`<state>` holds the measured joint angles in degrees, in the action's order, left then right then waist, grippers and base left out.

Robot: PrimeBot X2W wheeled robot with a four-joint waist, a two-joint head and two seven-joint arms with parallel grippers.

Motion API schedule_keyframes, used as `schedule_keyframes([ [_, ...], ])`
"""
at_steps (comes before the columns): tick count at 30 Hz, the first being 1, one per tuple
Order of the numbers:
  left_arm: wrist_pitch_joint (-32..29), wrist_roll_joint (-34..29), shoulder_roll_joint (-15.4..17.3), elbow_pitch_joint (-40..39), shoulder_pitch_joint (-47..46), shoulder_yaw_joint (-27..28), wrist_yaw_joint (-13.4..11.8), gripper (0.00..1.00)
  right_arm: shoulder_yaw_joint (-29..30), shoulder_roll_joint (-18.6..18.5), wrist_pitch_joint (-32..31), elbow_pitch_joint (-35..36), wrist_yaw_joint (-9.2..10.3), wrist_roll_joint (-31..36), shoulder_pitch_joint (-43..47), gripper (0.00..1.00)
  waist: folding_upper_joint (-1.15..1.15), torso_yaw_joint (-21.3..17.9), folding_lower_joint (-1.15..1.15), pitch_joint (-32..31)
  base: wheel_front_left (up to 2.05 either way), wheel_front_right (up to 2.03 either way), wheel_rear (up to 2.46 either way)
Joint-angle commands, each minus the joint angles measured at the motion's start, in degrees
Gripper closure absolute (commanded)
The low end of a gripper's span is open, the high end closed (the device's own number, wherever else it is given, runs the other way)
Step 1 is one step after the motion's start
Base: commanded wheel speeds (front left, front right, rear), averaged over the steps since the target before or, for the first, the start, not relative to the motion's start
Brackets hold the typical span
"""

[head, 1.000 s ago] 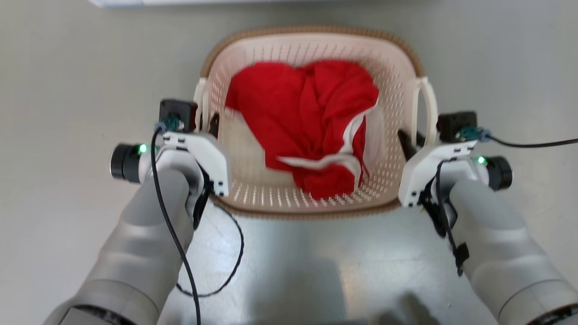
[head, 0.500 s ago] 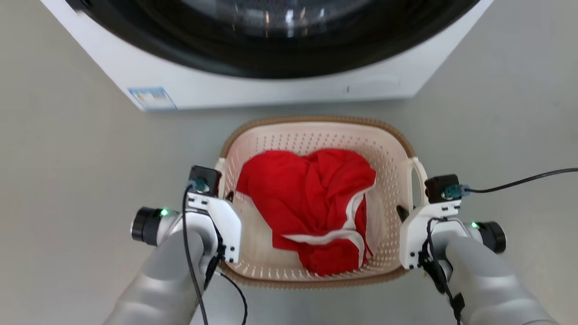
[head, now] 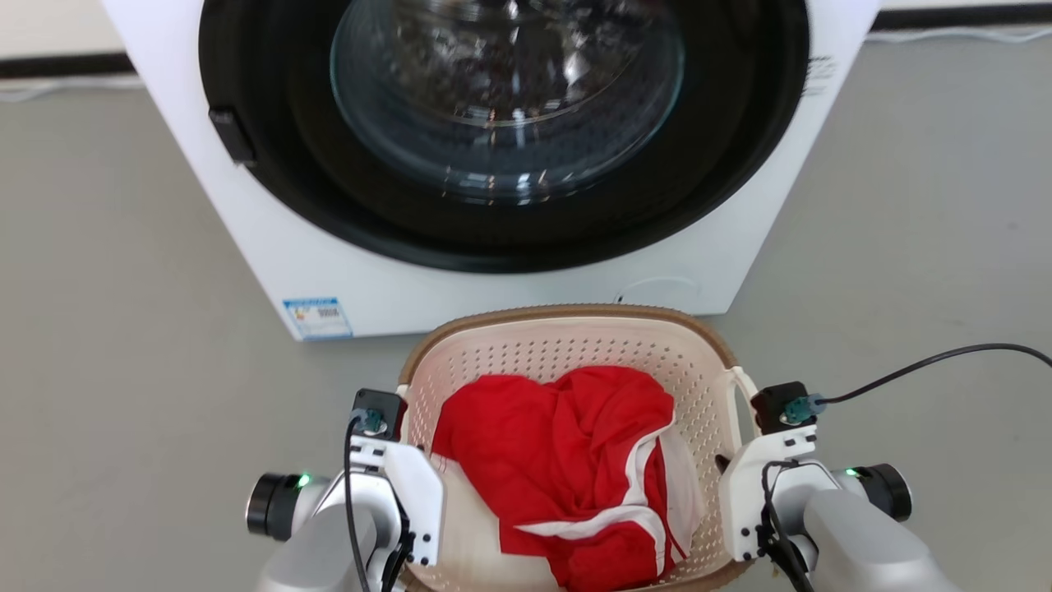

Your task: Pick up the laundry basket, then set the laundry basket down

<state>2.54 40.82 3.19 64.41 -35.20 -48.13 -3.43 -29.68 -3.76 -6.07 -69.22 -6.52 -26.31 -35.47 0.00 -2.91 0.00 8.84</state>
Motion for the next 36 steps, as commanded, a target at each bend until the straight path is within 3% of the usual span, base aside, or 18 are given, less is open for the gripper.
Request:
schedule_keyframes([
  [1,0.5,-0.2,-0.3,-1.2,0.6,-0.7,0.8,1.0,-2.0,0.9,0.1,3.5,-0.97,0.1,-0.5,1.0,0.0,-1.4,0.0,-1.8,0.0,0.0,0.0],
  [9,0.8,3.0,-0.3,-0.9,1.1,-2.6,0.2,1.0,-2.5,0.9,-1.9,7.1,-0.97,0.8,2.2,1.0,0.0,-1.9,0.0,-3.5,0.0,0.0,0.0],
  [36,1.3,10.4,-0.3,-0.1,5.2,-9.0,-1.7,1.0,-2.2,0.9,-1.2,6.3,-0.97,1.9,7.4,1.0,0.0,-1.7,0.0,-10.3,0.0,0.0,0.0],
])
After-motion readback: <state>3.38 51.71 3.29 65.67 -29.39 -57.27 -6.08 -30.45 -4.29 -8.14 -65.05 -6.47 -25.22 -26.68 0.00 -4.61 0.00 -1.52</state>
